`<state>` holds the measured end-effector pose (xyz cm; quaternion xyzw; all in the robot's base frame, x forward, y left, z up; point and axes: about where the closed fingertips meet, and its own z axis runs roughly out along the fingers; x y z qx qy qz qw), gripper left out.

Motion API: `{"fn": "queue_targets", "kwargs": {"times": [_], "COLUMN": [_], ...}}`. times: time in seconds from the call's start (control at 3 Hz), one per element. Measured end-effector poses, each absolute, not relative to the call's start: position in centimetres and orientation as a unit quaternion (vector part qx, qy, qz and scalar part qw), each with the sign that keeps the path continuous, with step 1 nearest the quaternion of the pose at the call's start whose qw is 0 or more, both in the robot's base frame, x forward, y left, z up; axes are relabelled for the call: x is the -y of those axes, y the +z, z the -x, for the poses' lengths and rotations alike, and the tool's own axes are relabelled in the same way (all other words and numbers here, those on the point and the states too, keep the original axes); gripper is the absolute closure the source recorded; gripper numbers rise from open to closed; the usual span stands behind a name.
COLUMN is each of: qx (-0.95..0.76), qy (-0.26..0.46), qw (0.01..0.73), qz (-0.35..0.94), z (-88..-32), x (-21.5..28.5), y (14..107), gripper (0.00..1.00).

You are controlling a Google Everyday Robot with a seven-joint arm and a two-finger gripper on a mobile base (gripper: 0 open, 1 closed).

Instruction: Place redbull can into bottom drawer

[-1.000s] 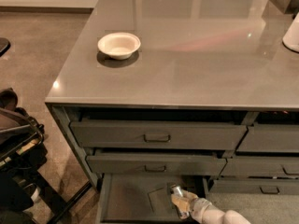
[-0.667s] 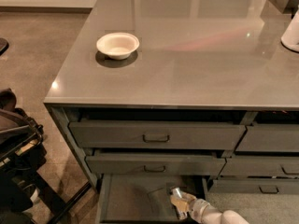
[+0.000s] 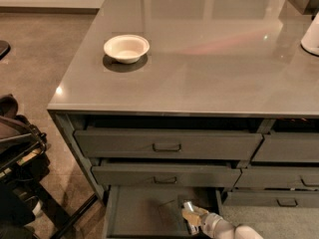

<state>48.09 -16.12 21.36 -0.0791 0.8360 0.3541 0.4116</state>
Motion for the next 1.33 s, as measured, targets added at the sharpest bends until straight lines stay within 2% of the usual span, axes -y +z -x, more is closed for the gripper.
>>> {"fn": "queue_targets", "kwargs": {"times": [0.67, 1.0, 1.33], "qx": [-0.836, -0.836, -0.836], "qy": [0.354, 0.354, 0.354], "qw": [0.412, 0.412, 0.412], "qz": [0.079, 0.079, 0.079], "z": [-48.09, -48.09, -48.09], "x": [16.12, 16.11, 16.11], "y": [21.36, 21.36, 21.35], "gripper": [0.13, 0.0, 0.0]}}
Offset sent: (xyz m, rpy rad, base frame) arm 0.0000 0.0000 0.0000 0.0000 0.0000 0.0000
